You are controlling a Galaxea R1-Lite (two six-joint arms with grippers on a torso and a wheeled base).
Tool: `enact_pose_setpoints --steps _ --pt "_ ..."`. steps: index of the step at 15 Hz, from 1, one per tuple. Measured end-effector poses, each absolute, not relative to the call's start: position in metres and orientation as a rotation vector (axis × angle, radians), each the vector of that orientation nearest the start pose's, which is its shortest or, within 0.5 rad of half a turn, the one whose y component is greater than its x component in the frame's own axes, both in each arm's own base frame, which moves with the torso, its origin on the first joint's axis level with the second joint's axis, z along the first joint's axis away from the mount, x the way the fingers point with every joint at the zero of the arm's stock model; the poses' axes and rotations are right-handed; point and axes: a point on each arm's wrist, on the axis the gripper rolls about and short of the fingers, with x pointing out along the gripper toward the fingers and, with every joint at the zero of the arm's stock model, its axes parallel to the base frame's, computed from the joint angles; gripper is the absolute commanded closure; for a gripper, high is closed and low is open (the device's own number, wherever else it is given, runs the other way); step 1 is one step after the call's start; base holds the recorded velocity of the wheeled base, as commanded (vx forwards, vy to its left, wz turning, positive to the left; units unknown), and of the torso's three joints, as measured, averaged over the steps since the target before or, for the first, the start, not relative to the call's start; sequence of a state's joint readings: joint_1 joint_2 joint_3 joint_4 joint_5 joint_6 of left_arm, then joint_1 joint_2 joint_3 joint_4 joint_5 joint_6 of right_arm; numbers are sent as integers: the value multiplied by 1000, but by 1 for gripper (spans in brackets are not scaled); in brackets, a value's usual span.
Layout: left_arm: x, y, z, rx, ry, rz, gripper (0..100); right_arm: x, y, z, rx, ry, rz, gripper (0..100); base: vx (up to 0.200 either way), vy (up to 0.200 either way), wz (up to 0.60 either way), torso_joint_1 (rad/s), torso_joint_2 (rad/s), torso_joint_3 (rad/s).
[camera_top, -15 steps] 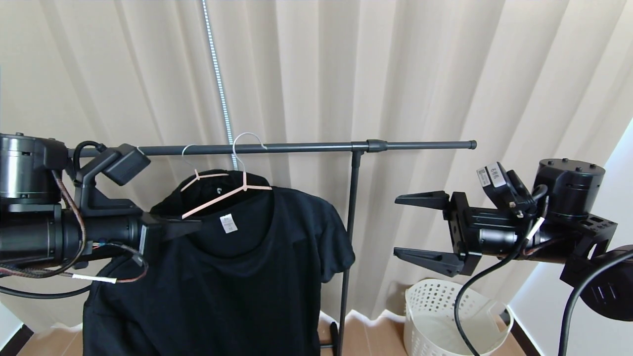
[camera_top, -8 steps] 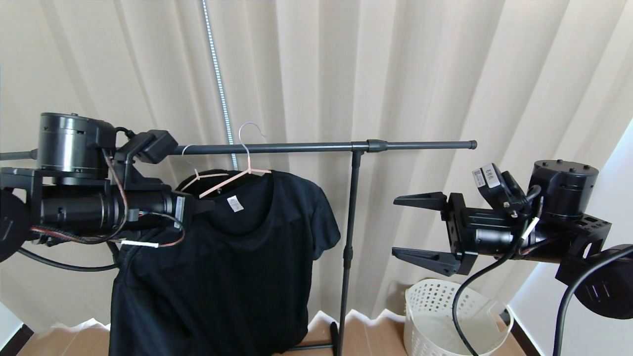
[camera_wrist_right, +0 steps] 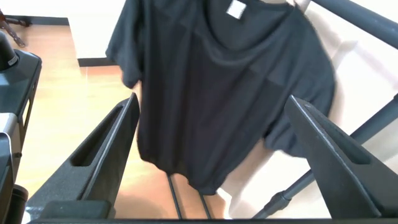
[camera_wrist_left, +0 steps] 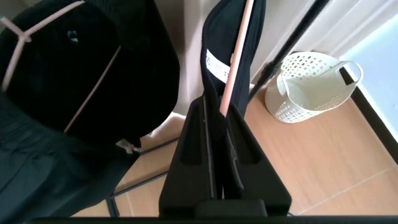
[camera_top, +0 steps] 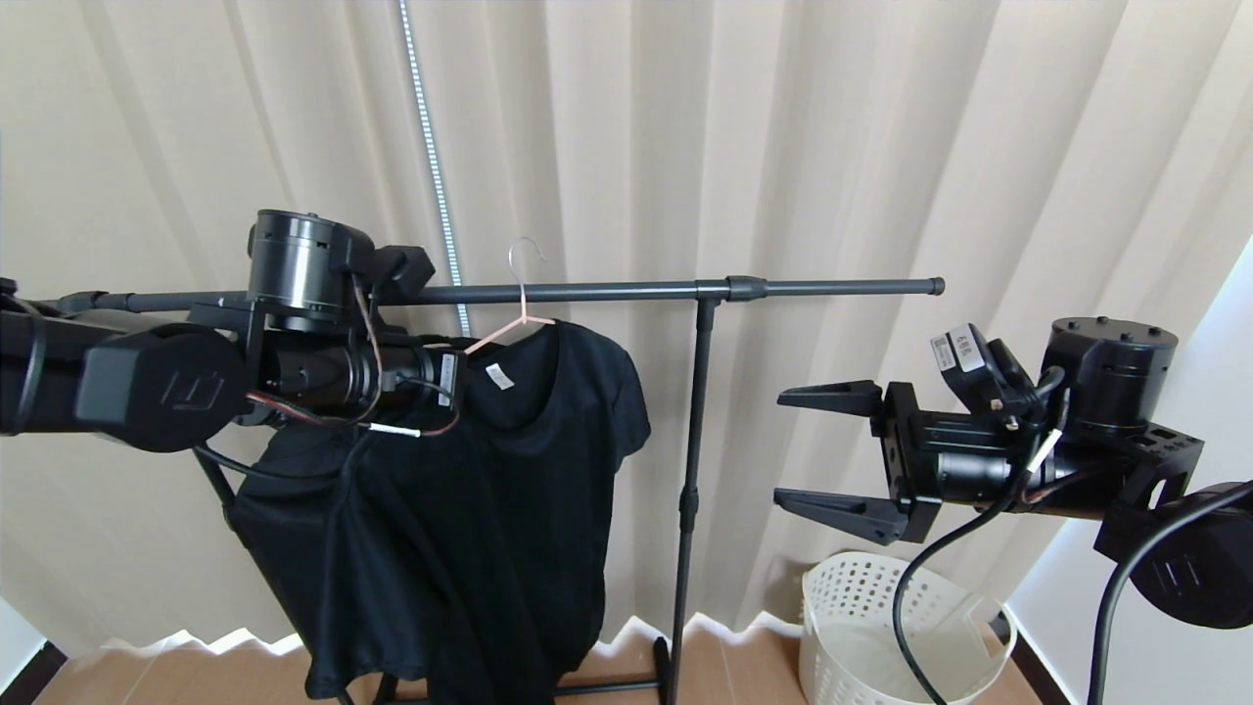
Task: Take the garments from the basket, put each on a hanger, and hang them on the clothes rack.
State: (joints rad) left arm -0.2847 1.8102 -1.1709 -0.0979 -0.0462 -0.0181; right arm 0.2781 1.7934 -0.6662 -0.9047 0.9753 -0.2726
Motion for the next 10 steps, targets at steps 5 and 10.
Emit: enact_pose_setpoints --steps 5,10 --pt "354 -107 182 33 563 -286 100 283 100 146 -153 55 1269 0 0 0 0 0 0 0" --pt "361 -119 173 42 579 -307 100 282 100 146 -154 55 1268 0 0 0 0 0 0 0"
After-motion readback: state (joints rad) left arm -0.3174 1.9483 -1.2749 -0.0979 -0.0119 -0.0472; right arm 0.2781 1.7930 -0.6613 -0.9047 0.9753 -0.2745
